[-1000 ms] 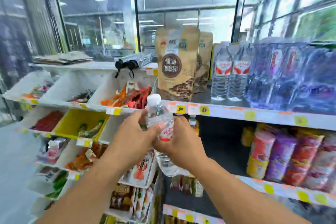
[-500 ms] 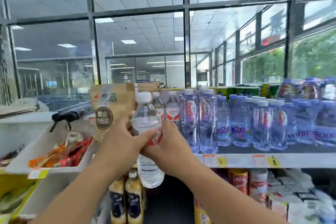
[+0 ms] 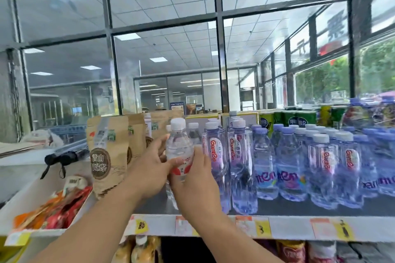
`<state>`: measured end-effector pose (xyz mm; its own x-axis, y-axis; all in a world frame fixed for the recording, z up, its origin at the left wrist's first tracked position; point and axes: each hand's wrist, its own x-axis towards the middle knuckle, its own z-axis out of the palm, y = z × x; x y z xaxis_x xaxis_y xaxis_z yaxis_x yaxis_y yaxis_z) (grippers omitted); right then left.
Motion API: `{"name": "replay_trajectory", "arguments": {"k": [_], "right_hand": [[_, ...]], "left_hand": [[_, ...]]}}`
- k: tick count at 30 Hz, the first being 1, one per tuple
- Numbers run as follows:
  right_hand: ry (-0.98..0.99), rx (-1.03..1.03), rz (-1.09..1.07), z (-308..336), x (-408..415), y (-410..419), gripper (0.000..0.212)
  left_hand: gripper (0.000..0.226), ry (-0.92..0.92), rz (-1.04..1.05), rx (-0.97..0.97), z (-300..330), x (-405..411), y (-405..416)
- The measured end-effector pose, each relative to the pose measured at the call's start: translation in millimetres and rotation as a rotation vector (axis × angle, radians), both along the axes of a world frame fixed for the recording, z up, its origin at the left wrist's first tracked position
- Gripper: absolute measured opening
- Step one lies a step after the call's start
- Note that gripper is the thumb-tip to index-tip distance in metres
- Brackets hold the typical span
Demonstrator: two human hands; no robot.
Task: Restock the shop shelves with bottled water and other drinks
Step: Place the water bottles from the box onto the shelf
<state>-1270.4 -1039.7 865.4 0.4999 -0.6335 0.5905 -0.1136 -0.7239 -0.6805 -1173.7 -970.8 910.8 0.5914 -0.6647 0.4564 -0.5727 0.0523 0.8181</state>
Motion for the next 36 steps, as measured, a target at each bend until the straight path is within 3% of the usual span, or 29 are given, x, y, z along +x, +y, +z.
{"name": "replay_trajectory", "arguments": {"k": [4, 10, 13, 20, 24, 27, 31, 36], "right_hand": [[0.046, -0.036, -0.020, -22.4, -2.9, -8.3, 0.074], [0.071, -0.005, 0.062, -35.9, -10.6, -21.6, 0.039], [0.058, 0.019, 0.088, -34.0, -12.7, -28.7, 0.026], [-0.005, 0.052, 0.167, -12.4, -20.3, -33.9, 0.007], [-0.007, 0.078, 0.183, -6.7, -23.1, -28.9, 0.008], [0.038, 0.131, 0.185, -8.7, -19.3, -23.7, 0.012], [0.160, 0.205, 0.198, -11.9, -6.4, -20.4, 0.036], [0.218, 0.238, 0.190, -18.3, 1.4, -19.7, 0.044]], "left_hand": [[0.071, 0.089, -0.072, 0.021, -10.0, 12.0, -21.7], [0.053, 0.072, -0.124, 0.077, -18.5, 21.0, -42.8], [0.060, 0.079, -0.090, 0.061, -18.3, 19.1, -44.9], [0.060, -0.112, 0.082, 0.068, -22.0, 7.2, -43.9], [0.058, -0.167, 0.168, 0.147, -24.3, 1.9, -40.1], [0.045, -0.102, 0.165, 0.262, -33.0, 1.8, -33.6], [0.073, 0.097, 0.045, 0.305, -40.7, -0.3, -26.7], [0.073, 0.198, 0.043, 0.260, -47.0, -0.2, -31.9]]}}
